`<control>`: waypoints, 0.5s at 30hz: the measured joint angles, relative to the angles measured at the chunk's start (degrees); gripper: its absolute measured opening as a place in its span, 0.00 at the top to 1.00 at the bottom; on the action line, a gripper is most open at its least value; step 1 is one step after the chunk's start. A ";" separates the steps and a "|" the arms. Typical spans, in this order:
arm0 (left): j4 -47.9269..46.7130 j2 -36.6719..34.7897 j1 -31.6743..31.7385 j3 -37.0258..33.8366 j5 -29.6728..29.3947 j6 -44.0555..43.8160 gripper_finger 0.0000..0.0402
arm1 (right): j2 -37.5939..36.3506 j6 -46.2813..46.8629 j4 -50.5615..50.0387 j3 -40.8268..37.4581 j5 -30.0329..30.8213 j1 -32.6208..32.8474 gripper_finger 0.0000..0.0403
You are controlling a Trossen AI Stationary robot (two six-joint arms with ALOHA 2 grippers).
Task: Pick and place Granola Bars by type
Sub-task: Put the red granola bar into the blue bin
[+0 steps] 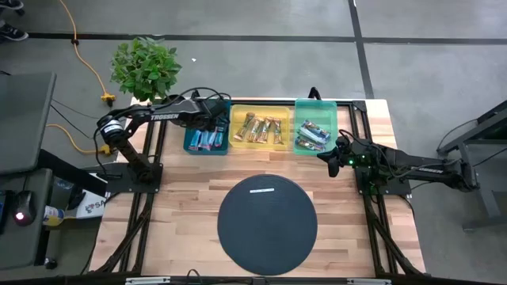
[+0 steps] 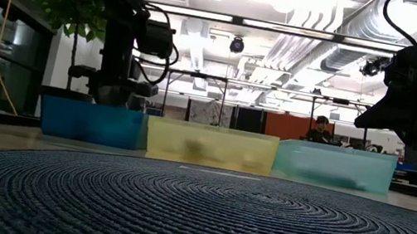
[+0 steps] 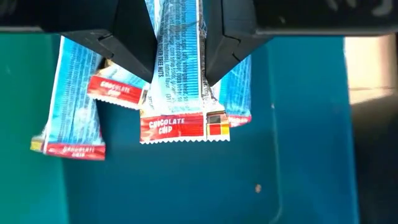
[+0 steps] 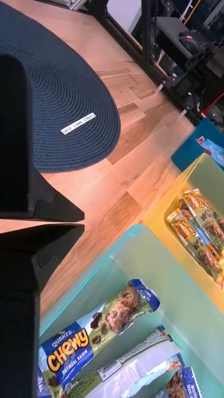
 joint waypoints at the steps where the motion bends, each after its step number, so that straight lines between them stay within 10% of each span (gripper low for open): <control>1: -0.07 0.26 0.00 0.00 0.41 0.05 0.71 | 0.00 0.00 0.00 0.00 0.01 0.00 1.00; 15: 1.94 0.60 -0.02 0.00 6.44 5.57 0.62 | 0.00 0.00 0.00 0.00 0.01 -0.01 1.00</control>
